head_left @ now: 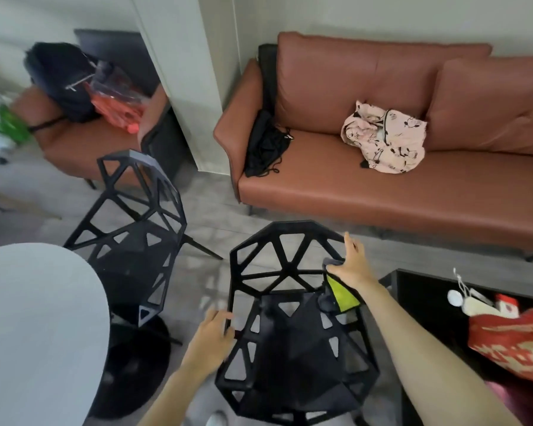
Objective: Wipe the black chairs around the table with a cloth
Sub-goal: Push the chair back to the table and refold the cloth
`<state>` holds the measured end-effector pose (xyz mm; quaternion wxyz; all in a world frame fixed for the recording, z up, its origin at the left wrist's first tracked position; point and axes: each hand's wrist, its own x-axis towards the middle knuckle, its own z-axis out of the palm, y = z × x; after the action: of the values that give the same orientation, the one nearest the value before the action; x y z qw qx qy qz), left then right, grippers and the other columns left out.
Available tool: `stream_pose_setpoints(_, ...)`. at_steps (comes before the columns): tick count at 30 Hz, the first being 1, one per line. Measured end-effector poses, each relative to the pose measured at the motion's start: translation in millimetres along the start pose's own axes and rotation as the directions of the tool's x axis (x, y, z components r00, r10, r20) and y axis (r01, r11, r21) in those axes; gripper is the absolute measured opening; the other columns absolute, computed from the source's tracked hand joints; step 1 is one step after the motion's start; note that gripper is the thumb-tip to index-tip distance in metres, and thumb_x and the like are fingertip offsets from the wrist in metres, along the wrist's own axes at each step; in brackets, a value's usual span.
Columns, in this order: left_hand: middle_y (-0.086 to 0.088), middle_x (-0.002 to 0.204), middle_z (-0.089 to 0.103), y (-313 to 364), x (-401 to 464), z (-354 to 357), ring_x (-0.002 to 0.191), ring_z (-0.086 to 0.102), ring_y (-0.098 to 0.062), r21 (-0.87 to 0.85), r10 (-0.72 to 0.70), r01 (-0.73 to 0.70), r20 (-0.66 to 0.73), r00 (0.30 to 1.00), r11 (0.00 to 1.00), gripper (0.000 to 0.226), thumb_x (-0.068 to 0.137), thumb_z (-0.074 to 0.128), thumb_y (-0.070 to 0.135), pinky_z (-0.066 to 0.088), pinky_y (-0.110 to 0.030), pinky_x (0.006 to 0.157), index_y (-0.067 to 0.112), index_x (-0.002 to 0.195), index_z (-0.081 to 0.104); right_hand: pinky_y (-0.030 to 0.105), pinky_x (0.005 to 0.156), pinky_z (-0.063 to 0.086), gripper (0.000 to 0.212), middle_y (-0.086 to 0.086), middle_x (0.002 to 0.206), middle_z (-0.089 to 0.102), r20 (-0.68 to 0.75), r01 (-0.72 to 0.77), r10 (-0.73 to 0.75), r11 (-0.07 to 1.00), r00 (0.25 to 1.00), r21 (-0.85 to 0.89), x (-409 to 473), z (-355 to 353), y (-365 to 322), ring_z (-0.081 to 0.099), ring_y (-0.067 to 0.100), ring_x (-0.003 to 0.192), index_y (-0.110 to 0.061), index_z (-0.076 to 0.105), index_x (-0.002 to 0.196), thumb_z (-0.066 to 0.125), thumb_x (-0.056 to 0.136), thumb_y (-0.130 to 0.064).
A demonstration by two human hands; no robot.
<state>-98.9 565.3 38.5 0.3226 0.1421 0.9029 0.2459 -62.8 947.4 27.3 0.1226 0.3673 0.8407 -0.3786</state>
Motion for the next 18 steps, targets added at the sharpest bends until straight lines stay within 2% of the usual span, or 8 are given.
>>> stream_pose_setpoints(4, 0.006, 0.126, 0.048, 11, 4, 17, 0.113, 0.056, -0.014, -0.005, -0.066, 0.066, -0.009, 0.998, 0.998, 0.027, 0.106, 0.051, 0.02, 0.045, -0.03, 0.1, 0.022, 0.132, 0.058, 0.057, 0.116, 0.033, 0.115, 0.001, 0.173, -0.006, 0.096, -0.039, 0.045, 0.997, 0.994, -0.062, 54, -17, 5, 0.022, 0.035, 0.155, -0.031, -0.007, 0.164, 0.079, 0.087, -0.034)
stream_pose_setpoints(7, 0.01, 0.119, 0.047, 19, 0, 25, 0.111, 0.055, -0.014, -0.013, -0.091, 0.091, -0.047, 0.995, 0.996, 0.025, 0.105, 0.051, 0.017, 0.042, -0.026, 0.094, 0.034, 0.121, 0.057, 0.055, 0.111, 0.04, 0.109, 0.005, 0.171, 0.011, 0.162, -0.043, 0.063, 0.991, 0.985, -0.123, 72, -10, 17, 0.034, 0.037, 0.148, -0.026, 0.004, 0.165, 0.078, 0.086, -0.038)
stream_pose_setpoints(11, 0.013, 0.126, 0.046, 23, -16, 37, 0.119, 0.043, -0.013, 0.066, -0.117, 0.12, -0.049, 0.992, 0.991, 0.037, 0.103, 0.045, 0.012, 0.042, -0.029, 0.1, 0.028, 0.134, 0.055, 0.048, 0.093, 0.051, 0.094, 0.006, 0.163, 0.024, 0.053, -0.019, 0.026, 0.992, 0.998, -0.123, 62, 13, 29, 0.053, 0.037, 0.129, -0.023, 0.013, 0.162, 0.072, 0.09, -0.036)
stream_pose_setpoints(14, 0.014, 0.128, 0.044, 25, -25, 48, 0.124, 0.04, -0.015, 0.075, -0.139, 0.14, -0.021, 0.99, 0.987, 0.042, 0.1, 0.044, 0.009, 0.041, -0.031, 0.103, 0.026, 0.138, 0.053, 0.046, 0.089, 0.048, 0.091, 0.004, 0.164, 0.02, 0.037, 0.001, 0.005, 0.987, 0.999, -0.162, 60, 11, 32, 0.055, 0.038, 0.126, -0.022, 0.013, 0.161, 0.069, 0.091, -0.036)
stream_pose_setpoints(18, 0.013, 0.133, 0.044, 24, -37, 58, 0.129, 0.039, -0.015, 0.078, -0.131, 0.131, 0.003, 0.991, 0.988, 0.04, 0.104, 0.044, 0.015, 0.042, -0.032, 0.104, 0.026, 0.141, 0.051, 0.048, 0.095, 0.048, 0.095, 0.005, 0.163, 0.023, 0.074, -0.009, 0.027, 0.971, 0.997, -0.239, 53, -1, 37, 0.053, 0.039, 0.13, -0.022, 0.013, 0.162, 0.072, 0.089, -0.04)
